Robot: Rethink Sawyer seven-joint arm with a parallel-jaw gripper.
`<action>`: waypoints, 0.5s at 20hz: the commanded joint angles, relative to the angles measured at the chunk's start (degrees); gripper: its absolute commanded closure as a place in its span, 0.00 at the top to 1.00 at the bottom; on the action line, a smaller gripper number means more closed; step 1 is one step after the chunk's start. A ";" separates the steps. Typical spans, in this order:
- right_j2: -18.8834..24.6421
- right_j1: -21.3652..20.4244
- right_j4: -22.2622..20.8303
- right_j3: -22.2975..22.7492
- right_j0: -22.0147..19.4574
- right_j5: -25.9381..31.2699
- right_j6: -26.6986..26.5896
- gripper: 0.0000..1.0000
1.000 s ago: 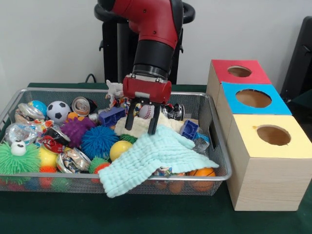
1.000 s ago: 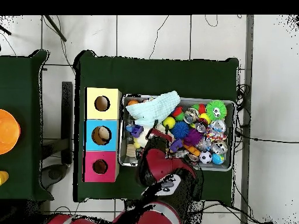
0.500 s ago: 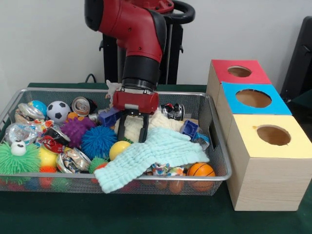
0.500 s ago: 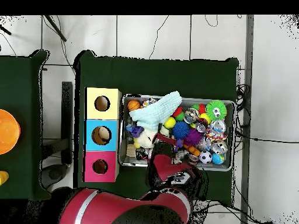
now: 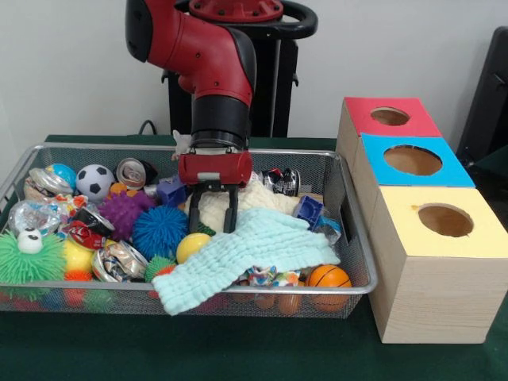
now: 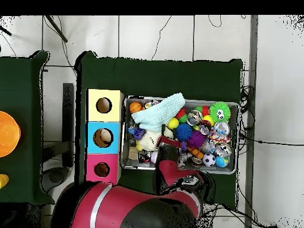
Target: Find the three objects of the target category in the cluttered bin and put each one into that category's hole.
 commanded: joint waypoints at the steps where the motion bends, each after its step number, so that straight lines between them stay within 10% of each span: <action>1: 8.27 5.48 1.67 -6.17 -1.36 0.52 3.89 1.00; 4: 7.78 5.40 2.10 -6.08 -0.84 1.32 3.28 1.00; 5: 7.52 5.39 2.32 -6.06 -0.58 1.72 2.94 0.00; 10: 7.28 3.28 0.38 -5.48 -0.41 6.63 3.33 0.00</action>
